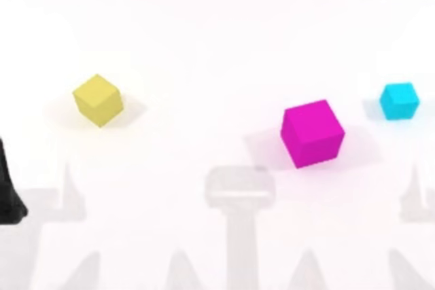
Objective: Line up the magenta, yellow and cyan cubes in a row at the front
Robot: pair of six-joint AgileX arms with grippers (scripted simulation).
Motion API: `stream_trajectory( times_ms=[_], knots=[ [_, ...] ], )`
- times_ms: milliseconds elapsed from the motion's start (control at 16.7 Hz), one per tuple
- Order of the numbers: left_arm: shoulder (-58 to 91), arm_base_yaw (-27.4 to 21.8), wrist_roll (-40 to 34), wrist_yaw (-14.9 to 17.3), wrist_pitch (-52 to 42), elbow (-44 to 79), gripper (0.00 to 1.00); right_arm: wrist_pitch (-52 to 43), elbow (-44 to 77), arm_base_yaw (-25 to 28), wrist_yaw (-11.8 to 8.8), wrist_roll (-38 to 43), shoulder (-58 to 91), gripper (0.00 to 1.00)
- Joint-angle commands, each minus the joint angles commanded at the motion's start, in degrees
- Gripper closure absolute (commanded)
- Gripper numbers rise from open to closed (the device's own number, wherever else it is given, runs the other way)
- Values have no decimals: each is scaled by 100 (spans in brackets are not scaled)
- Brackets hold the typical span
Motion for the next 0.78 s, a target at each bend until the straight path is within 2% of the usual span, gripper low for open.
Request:
stream_trajectory(
  times_ms=[360, 540, 780],
  knots=[
    [0, 0, 0, 0, 0, 0, 0, -413, 584, 53, -21, 9, 570, 0],
    [0, 0, 0, 0, 0, 0, 0, -1094, 1649, 109, -25, 21, 1625, 0],
    [0, 0, 0, 0, 0, 0, 0, -2368, 3722, 192, -8, 31, 3867, 0]
  ],
)
